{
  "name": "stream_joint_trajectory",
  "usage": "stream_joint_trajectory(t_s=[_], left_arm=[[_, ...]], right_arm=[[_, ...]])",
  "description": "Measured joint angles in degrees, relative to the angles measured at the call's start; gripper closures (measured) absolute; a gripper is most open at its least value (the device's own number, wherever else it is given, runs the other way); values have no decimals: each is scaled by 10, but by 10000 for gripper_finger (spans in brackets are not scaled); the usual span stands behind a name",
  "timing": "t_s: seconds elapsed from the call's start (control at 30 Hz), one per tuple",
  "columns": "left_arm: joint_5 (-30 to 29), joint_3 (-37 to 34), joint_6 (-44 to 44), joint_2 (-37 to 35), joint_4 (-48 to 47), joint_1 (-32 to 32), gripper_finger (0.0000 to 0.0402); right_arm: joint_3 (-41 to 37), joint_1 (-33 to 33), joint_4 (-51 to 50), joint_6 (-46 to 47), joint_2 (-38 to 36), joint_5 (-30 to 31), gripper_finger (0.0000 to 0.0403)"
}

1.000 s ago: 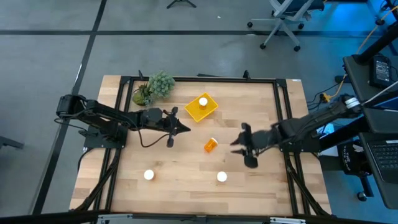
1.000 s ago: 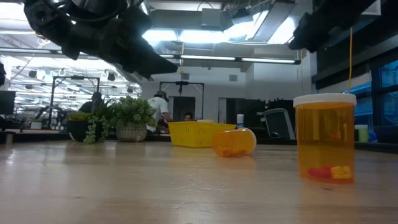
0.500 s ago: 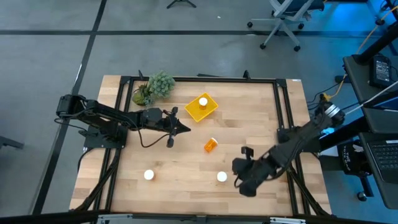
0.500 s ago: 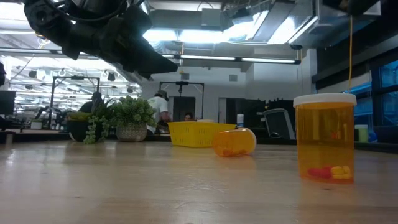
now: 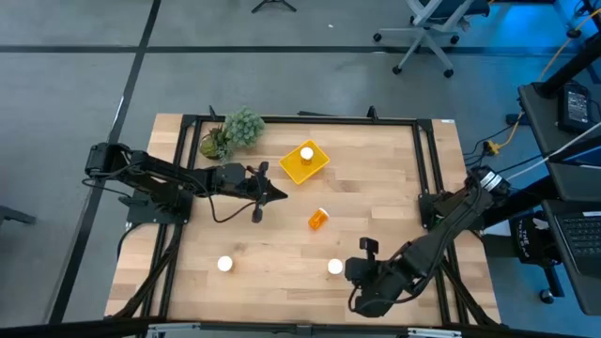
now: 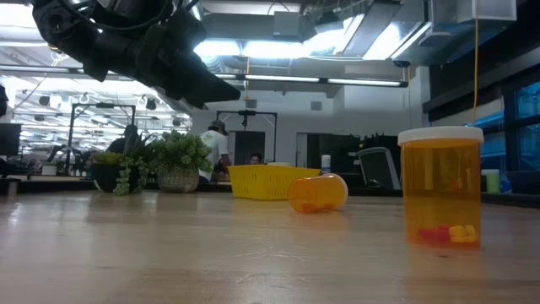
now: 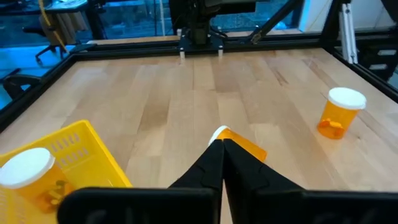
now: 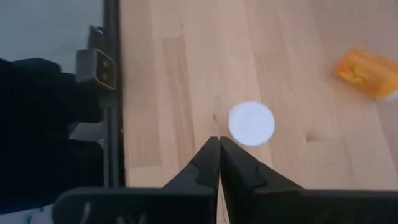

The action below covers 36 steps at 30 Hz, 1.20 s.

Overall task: Pick and place pill bottles into a basket
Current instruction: Put the orange pill bottle into the yellow bin

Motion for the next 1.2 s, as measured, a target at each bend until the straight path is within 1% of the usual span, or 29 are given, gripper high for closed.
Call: stream_joint_trajectory(t_s=[0.1,0.17,0.27,0.57,0.73,0.83,0.93,1.03,1.2], left_arm=[[0,0,-13,0,0,0,395],[0,0,-18,0,0,0,396],[0,0,-26,0,0,0,399],[0,0,-31,0,5,0,399],[0,1,-26,0,10,0,397],[-1,1,-20,0,15,0,397],[-1,1,-19,0,22,0,399],[-1,1,-19,0,23,0,397],[-1,1,-19,0,22,0,395]], right_arm=[[0,-8,-9,35,7,-3,371],[0,-10,-9,32,10,-5,352],[0,-8,-6,21,10,-5,311],[0,-9,-6,18,14,-4,173],[0,-10,-4,7,32,-5,114],[0,-12,5,-24,48,-6,92],[-1,-16,21,-49,58,-7,81],[-1,-19,26,-47,60,-5,79],[0,-20,28,-2,69,-5,78]])
